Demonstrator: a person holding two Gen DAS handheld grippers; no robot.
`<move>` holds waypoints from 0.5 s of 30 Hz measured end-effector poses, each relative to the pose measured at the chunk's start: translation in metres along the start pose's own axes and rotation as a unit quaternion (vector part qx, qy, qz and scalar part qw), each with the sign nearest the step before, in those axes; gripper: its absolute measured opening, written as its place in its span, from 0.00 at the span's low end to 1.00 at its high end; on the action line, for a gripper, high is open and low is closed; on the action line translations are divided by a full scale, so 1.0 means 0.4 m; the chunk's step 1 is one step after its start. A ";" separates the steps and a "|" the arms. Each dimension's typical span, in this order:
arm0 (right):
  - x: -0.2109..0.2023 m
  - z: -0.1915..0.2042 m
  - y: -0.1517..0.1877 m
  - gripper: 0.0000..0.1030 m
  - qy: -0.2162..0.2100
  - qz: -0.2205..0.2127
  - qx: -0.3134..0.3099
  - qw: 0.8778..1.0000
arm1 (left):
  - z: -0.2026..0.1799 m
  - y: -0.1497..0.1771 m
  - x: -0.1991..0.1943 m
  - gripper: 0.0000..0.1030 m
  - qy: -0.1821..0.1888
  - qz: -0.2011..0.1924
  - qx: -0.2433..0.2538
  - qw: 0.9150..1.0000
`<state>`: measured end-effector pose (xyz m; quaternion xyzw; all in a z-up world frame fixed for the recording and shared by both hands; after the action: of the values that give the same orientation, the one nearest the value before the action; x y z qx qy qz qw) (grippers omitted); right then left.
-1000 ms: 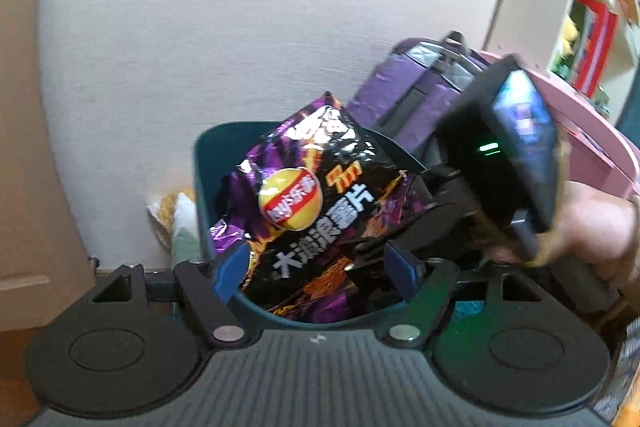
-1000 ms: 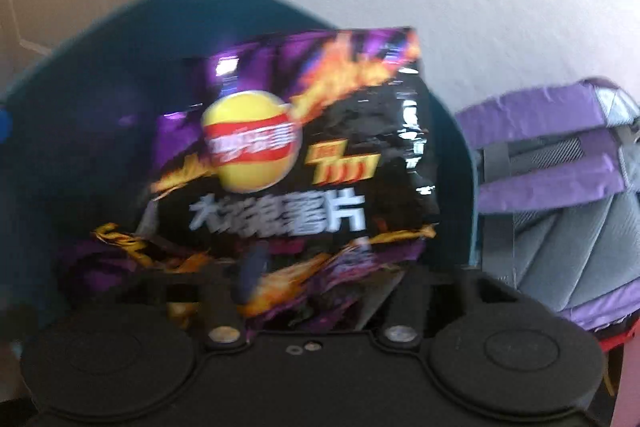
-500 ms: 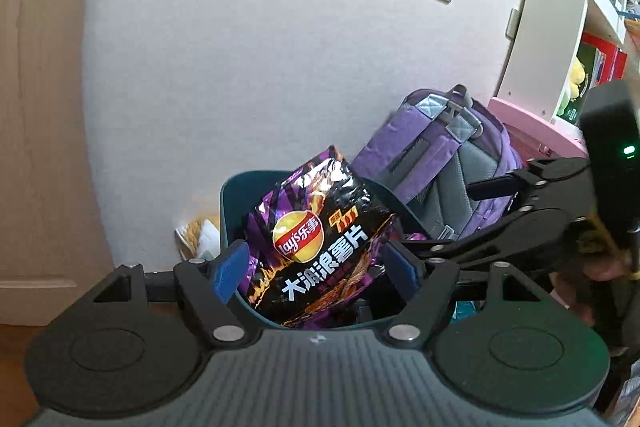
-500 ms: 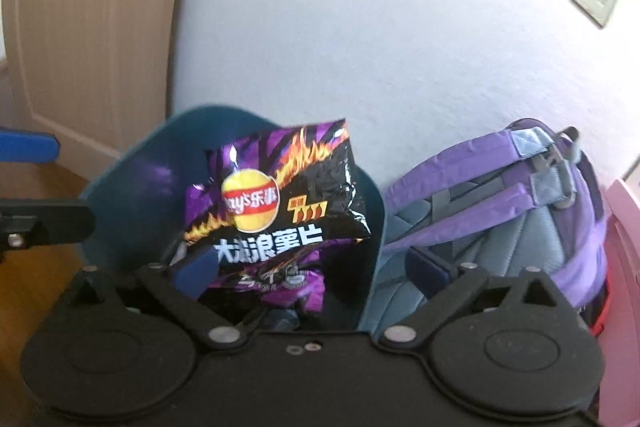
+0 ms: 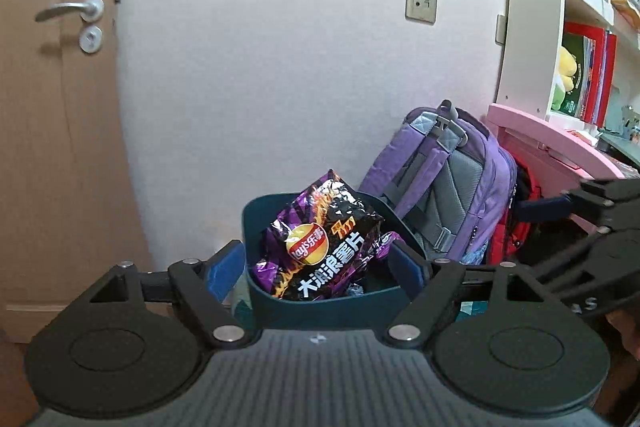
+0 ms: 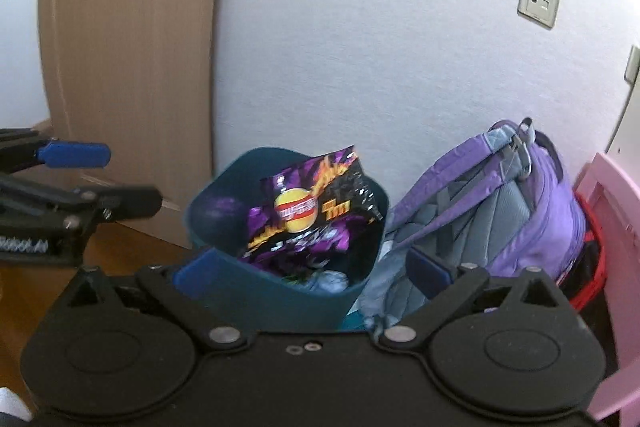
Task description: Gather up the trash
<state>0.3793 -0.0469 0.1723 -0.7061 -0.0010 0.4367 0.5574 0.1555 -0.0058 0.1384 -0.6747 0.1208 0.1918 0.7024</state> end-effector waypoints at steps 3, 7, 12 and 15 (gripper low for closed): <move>-0.054 0.009 0.036 0.98 -0.008 -0.020 0.013 1.000 | -0.003 0.015 -0.048 0.77 -0.017 -0.010 0.006 1.000; -0.130 0.026 0.084 1.00 -0.034 -0.062 0.028 0.997 | -0.016 0.046 -0.103 0.80 -0.038 -0.024 0.021 0.999; -0.202 0.057 0.147 1.00 -0.058 -0.110 0.035 0.992 | -0.039 0.099 -0.161 0.80 -0.056 -0.033 0.040 0.997; -0.233 0.073 0.176 1.00 -0.063 -0.134 0.044 0.988 | -0.052 0.126 -0.190 0.86 -0.061 -0.039 0.047 0.996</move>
<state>0.2694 -0.0961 0.1742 -0.6456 -0.1117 0.4009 0.6403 0.0674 -0.0336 0.1241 -0.6325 0.0602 0.1995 0.7460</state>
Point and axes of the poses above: each gripper's, at about its wrist camera, not at the fingertips, and x roughly the way its jaws point, z to its left, y to its underside, the point moved 4 cm from there along x, roughly the way its jaws point, and after that the axes turned 13 degrees about -y, right-handed, at the moved point
